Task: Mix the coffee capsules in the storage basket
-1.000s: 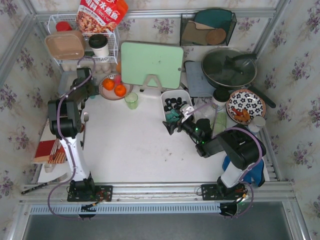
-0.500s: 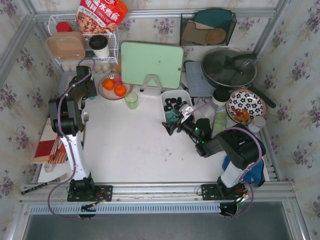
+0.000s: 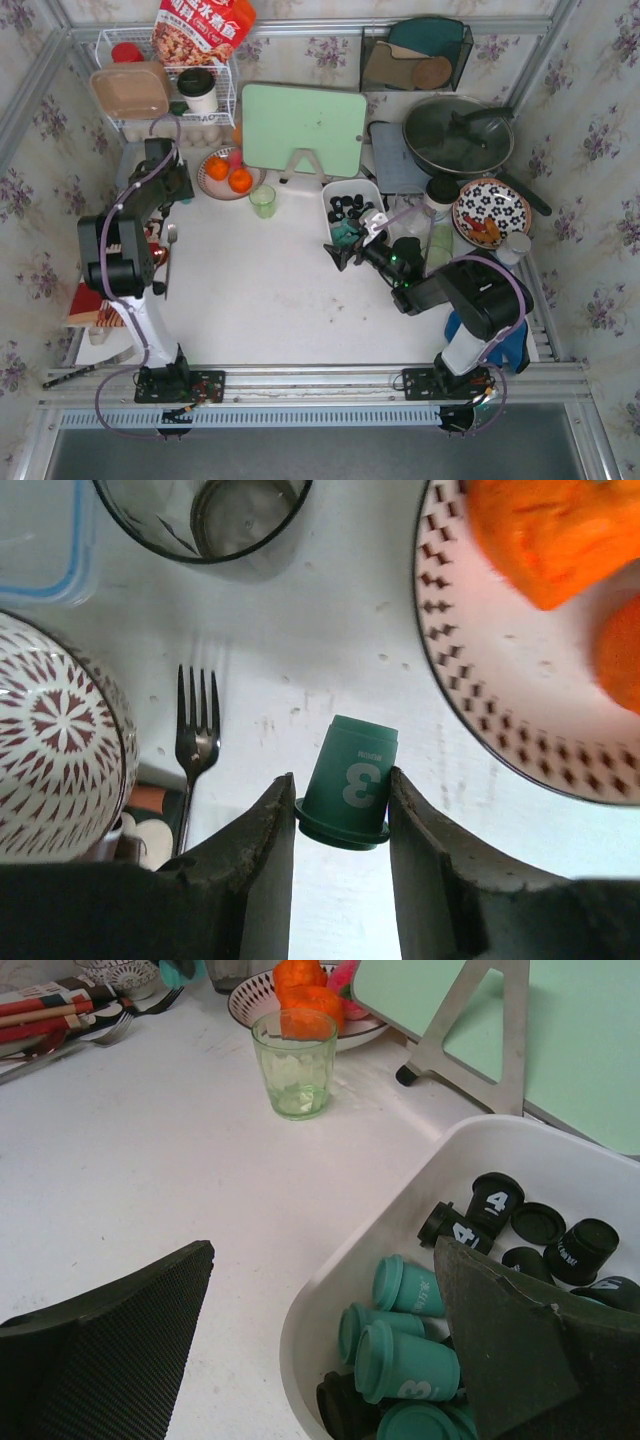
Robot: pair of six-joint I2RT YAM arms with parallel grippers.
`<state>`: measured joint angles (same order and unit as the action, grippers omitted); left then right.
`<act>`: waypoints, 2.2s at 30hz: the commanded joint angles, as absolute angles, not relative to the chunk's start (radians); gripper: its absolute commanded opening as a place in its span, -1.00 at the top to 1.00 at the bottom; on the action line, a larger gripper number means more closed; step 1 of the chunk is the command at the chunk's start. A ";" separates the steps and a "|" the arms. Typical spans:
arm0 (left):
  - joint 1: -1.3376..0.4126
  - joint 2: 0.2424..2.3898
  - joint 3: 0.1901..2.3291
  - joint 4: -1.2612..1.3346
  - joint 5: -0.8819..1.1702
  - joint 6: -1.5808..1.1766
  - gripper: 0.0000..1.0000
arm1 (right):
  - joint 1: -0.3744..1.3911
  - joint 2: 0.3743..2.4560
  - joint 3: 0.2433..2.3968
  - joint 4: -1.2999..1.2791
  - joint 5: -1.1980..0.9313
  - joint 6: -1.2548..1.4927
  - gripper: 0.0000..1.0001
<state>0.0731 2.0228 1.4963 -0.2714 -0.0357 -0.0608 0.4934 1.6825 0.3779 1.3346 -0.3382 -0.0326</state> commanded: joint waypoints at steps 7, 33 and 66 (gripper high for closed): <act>-0.016 1.655 1.147 -0.072 -0.003 -0.174 0.70 | 0.492 1.622 0.361 1.376 -0.267 -0.036 -1.00; -0.732 1.450 0.890 0.307 0.040 -0.268 0.74 | 0.622 1.771 0.306 1.825 -0.361 -0.368 -0.87; -0.834 1.431 0.861 0.309 0.023 -0.312 0.79 | 0.729 1.644 0.301 1.825 -0.230 -0.524 -0.17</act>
